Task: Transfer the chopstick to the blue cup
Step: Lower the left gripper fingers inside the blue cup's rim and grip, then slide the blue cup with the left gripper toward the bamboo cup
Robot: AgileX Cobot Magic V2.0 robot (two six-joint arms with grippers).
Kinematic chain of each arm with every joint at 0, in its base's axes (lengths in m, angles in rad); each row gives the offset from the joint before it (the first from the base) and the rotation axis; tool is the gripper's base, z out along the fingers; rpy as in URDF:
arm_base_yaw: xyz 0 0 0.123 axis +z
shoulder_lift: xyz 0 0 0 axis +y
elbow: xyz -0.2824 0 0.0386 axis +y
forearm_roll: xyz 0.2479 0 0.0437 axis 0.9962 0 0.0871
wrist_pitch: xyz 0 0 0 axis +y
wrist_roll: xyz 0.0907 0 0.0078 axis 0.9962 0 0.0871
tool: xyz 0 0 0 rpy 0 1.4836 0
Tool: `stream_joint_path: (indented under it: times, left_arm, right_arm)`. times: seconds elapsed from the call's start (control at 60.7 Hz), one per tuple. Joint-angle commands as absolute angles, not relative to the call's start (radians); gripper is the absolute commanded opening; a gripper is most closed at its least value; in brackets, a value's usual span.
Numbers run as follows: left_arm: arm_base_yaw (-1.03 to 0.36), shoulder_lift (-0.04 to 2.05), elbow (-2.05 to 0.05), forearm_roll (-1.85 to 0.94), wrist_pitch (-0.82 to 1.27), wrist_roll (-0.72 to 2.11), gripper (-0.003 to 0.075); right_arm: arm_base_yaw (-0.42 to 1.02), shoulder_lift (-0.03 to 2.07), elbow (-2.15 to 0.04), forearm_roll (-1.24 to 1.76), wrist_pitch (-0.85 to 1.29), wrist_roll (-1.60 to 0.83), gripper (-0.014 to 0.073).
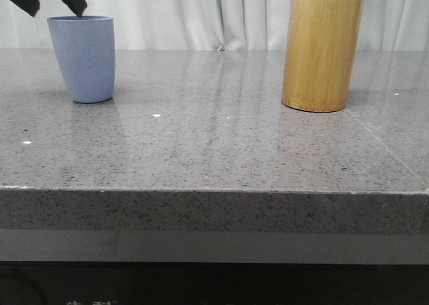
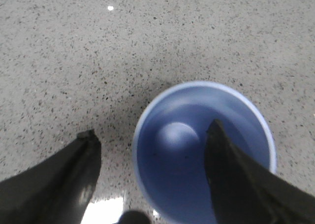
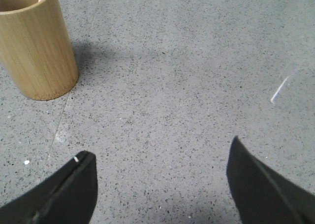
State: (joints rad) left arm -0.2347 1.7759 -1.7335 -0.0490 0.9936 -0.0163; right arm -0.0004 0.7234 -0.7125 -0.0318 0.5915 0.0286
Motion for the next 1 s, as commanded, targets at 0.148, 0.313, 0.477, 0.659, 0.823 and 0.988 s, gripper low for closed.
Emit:
stream_joint_path:
  times: [0.148,0.313,0.477,0.659,0.823,0.988]
  left_arm:
    - [-0.243,1.803,-1.814,-0.054,0.979,-0.015,0.0438]
    - [-0.243,1.812,-1.814,-0.043,0.979,-0.015,0.0362]
    - [-0.243,1.811,-1.814,-0.02,0.985,-0.015,0.0158]
    - [-0.243,1.807,-1.814,-0.02,0.985,-0.015,-0.0019]
    - [-0.243,1.805,-1.818,-0.022,0.993,-0.015,-0.0019]
    - [-0.263,1.805,-1.856,-0.045,1.034,-0.015,-0.0019]
  right_arm:
    - [-0.004,0.724,-0.749,-0.046,0.526,0.023,0.0558]
    - [-0.004,0.724,-0.749,-0.046,0.526,0.023,0.0558]
    - [-0.004,0.724,-0.749,-0.046,0.526,0.023,0.0558]
    - [-0.004,0.724,-0.749,-0.046,0.527,0.023,0.0558]
    - [-0.004,0.724,-0.749,-0.046,0.527,0.023,0.0558]
    - [-0.004,0.724,-0.749,-0.045,0.528,0.023,0.0558]
